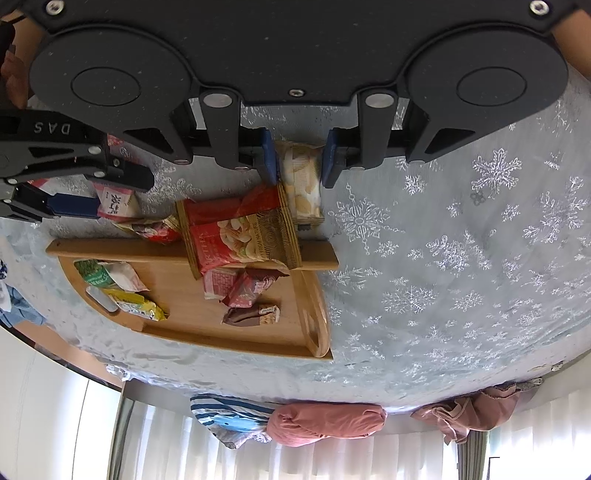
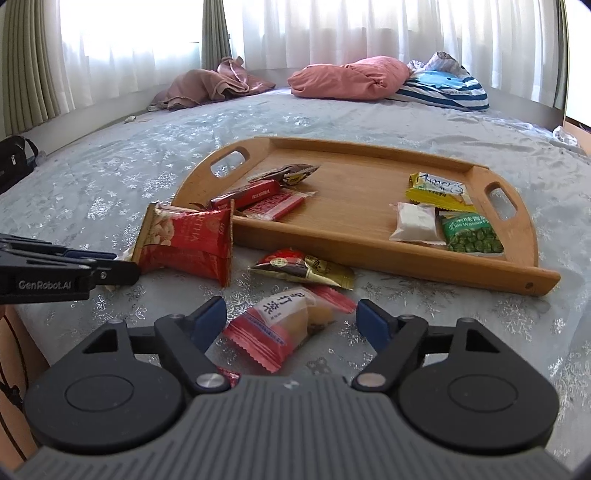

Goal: Organize snacks
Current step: 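Move both tools back to the snack pile beside the tray, then grasp a clear cookie pack with the left tool while the right tool grasps a red-and-white bag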

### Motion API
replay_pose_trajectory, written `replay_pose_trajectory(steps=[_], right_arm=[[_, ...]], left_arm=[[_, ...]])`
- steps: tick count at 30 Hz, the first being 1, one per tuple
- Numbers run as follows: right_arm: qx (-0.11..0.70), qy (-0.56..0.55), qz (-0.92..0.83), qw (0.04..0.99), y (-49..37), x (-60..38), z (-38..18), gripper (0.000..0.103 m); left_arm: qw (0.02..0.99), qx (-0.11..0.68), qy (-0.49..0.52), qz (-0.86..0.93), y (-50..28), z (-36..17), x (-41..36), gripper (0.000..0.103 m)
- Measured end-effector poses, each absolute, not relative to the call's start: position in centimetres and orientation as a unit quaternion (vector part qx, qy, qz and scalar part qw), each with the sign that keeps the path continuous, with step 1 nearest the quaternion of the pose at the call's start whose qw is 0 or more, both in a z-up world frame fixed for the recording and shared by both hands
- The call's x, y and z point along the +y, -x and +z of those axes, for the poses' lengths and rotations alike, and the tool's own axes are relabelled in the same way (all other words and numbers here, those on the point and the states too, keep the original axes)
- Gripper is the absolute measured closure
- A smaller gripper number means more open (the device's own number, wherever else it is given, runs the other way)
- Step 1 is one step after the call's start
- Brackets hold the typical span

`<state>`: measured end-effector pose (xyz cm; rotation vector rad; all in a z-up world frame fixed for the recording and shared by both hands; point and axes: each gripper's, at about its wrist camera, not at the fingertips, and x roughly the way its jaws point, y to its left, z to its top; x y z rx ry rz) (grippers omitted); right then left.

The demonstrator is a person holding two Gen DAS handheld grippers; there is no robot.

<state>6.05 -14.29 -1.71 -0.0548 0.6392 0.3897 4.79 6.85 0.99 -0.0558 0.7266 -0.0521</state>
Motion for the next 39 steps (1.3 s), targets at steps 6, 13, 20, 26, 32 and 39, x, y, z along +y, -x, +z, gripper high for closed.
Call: replay_pose_trajectory(steps=[6, 13, 20, 26, 32, 39], right_arm=[[0.311, 0.026, 0.189, 0.931, -6.0, -14.2, -1.8, 0.017], [0.311, 0.023, 0.189, 0.931, -6.0, -14.2, -1.8, 0.017], [0.309, 0.02, 0.189, 0.932, -6.0, -14.5, -1.8, 0.017], [0.308, 0.021, 0.187, 0.932, -5.9, -14.4, -1.9, 0.017], [0.308, 0.02, 0.185, 0.933, -5.9, -14.3, -2.0, 0.017], [0.308, 0.026, 0.193, 0.931, -5.8, -14.1, -1.9, 0.041]], left_arm=[[0.936, 0.352, 0.012, -0.022, -3.8, 0.9, 6.6, 0.073], [0.935, 0.354, 0.021, -0.009, -3.3, 1.0, 7.3, 0.073], [0.937, 0.349, 0.025, 0.014, -3.3, 1.3, 7.9, 0.072], [0.938, 0.343, 0.044, 0.023, -4.1, 1.3, 8.2, 0.059], [0.934, 0.354, 0.038, 0.024, -5.0, 0.9, 8.1, 0.077], [0.934, 0.354, 0.051, 0.015, -4.4, 1.4, 8.2, 0.082]])
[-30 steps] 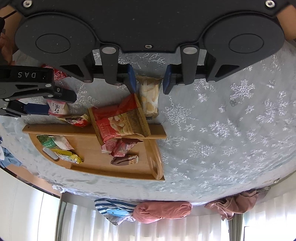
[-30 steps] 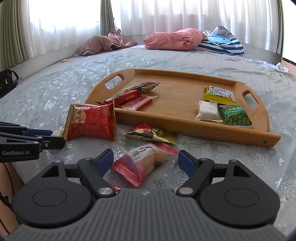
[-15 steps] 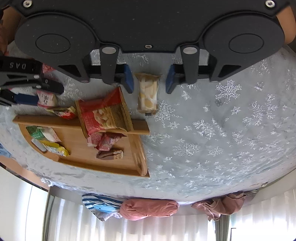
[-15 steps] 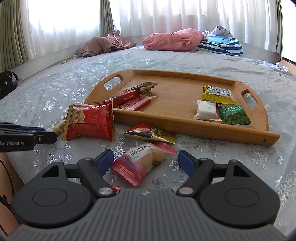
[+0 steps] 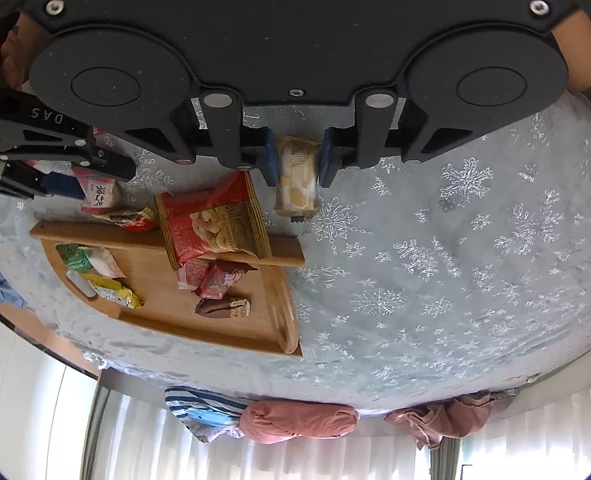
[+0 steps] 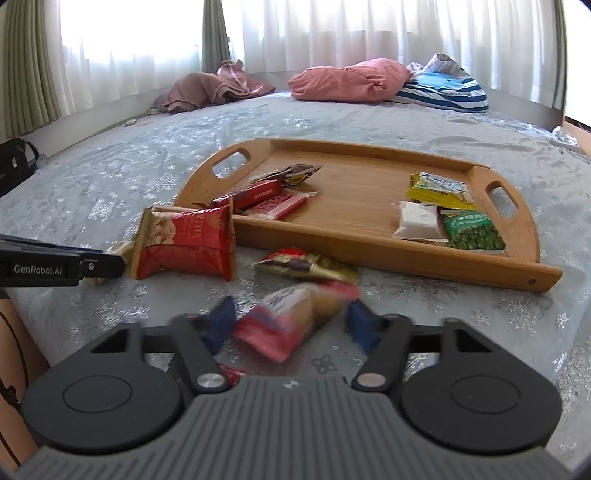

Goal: Organize snacks
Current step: 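Grasp a clear cookie pack with the left tool while the right tool grasps a red-and-white bag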

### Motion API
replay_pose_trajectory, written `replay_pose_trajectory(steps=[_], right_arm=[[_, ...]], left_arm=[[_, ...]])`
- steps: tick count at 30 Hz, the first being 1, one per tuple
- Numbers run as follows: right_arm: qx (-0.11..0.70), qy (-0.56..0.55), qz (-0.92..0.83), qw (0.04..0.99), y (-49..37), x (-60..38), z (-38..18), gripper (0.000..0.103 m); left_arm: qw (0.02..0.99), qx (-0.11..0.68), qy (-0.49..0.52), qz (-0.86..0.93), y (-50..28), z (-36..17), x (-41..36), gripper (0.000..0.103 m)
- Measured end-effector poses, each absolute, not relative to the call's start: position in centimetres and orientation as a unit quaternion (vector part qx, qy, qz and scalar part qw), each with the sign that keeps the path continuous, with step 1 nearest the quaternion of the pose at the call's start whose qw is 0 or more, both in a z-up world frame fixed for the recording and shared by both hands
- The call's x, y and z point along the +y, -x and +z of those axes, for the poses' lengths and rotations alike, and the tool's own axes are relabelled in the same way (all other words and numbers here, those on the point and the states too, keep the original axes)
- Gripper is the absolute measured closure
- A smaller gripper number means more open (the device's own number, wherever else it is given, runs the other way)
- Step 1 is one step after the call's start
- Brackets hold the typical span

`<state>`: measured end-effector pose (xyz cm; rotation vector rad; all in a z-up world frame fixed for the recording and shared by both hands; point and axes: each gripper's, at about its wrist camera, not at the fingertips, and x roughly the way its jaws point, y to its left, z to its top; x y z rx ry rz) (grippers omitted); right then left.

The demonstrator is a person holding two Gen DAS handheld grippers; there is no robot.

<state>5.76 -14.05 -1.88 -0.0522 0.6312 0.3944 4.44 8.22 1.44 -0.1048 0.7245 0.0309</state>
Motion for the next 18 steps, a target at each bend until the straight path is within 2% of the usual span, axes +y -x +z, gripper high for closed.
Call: replay_pose_trajectory(steps=[5, 18], right_arm=[[0.304, 0.029, 0.186, 0.934, -5.4, -14.0, -1.7, 0.048], [0.287, 0.002, 0.165, 0.944, -4.9, -16.1, 0.4, 0.05]], left_arm=[[0.935, 0.348, 0.062, 0.025, -4.2, 2.2, 8.9, 0.082], [0.948, 0.309, 0.075, 0.005, -4.5, 6.1, 8.8, 0.082]])
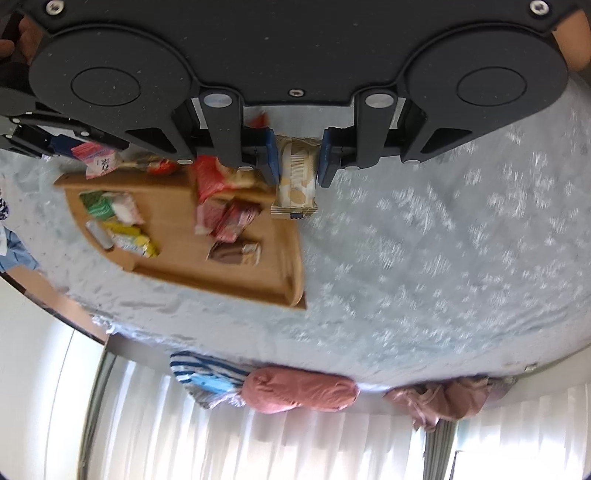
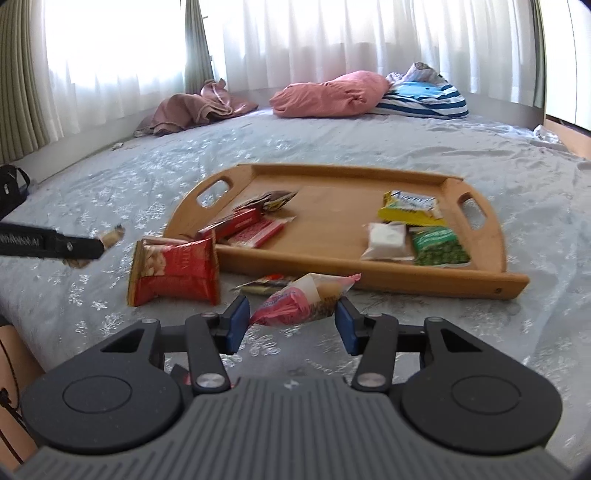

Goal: Organize snacks
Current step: 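Grasp a clear cookie pack with the left tool while the right tool grasps a red-and-white bag, then carry both snacks over the tray and open the left tool to drop its pack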

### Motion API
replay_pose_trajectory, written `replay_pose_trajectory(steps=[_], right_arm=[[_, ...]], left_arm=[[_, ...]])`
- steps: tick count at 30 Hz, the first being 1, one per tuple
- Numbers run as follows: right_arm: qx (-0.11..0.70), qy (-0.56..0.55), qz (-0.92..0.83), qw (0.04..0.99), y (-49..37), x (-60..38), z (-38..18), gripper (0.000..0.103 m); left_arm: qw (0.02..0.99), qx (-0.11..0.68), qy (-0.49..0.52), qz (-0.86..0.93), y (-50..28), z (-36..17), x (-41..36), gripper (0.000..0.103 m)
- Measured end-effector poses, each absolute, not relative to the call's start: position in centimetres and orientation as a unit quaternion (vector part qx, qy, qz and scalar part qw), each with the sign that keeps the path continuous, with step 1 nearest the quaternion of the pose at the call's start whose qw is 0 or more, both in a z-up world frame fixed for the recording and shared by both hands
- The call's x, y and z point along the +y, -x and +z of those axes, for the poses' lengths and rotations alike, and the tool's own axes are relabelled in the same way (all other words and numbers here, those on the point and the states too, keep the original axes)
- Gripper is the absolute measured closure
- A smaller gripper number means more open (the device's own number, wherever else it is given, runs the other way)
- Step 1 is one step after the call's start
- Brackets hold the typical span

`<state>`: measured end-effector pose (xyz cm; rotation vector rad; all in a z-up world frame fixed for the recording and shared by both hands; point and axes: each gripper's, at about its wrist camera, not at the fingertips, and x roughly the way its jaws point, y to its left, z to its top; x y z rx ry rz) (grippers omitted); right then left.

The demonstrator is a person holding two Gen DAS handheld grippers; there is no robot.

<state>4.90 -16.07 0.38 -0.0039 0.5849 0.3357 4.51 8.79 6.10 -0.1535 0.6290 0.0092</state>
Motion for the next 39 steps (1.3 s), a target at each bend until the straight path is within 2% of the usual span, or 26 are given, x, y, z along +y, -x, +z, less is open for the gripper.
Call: replay_pose_trajectory(steps=[12, 21, 29, 39], right_arm=[[0.257, -0.012, 0.135, 0.957, -5.4, -18.3, 2.6, 0.052], [0.257, -0.045, 0.114, 0.958, -9.3, -21.1, 4.6, 0.052], [0.298, -0.096, 0.091, 0.945, -15.9, -24.2, 5.4, 0.052], [0.363, -0.136, 0.052, 0.921, -25.1, -26.0, 3.7, 0.052]], left_arm=[[0.954, 0.293, 0.055, -0.028, -7.4, 8.9, 6.4, 0.082], [0.95, 0.305, 0.048, -0.043, -12.0, 9.9, 5.5, 0.082], [0.94, 0.335, 0.054, -0.039, -18.3, 9.9, 5.2, 0.082], [0.924, 0.379, 0.038, -0.019, -26.8, 7.8, 4.0, 0.082]])
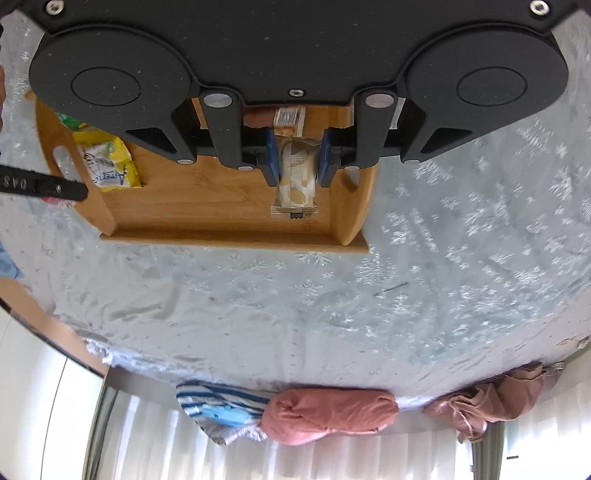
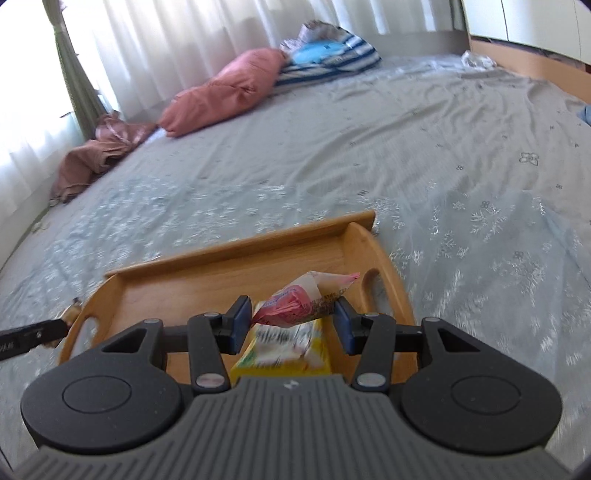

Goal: Organize snacks
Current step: 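Carry both snacks over the tray and open the left tool to drop its pack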

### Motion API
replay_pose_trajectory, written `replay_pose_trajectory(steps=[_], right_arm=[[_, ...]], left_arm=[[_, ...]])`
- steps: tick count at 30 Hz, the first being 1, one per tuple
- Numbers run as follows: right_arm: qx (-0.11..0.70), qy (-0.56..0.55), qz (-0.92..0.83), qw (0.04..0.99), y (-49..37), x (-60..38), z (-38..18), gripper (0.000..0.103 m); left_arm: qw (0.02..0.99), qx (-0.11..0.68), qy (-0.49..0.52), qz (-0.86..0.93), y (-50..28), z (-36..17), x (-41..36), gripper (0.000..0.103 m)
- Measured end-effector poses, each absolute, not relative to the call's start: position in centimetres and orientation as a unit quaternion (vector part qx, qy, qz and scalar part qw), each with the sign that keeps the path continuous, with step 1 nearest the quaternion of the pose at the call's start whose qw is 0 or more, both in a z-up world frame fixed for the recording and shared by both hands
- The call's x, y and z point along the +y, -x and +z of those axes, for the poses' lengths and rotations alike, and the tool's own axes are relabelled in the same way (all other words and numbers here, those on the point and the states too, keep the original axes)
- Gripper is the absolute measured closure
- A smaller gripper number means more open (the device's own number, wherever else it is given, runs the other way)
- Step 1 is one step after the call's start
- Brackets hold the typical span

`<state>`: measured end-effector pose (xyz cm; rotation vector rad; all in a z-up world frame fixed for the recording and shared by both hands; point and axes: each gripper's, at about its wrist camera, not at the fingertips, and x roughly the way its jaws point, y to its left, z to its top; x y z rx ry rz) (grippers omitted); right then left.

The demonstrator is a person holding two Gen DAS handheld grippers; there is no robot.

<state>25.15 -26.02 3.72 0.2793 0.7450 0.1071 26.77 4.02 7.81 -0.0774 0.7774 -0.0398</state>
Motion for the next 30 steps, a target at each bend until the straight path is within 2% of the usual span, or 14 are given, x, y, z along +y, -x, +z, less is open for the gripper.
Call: replay_pose_trajectory(steps=[9, 30], right_arm=[[0.399, -0.174, 0.031, 0.9, -30.0, -26.3, 1.3, 0.052], [0.405, -0.15, 0.045, 0.901, -30.6, -25.1, 0.0, 0.052]], left_arm=[[0.915, 0.404, 0.023, -0.005, -31.1, 5.4, 3.1, 0.082], [0.902, 0.432, 0.005, 0.0, -32.8, 2.4, 2.4, 0.082]])
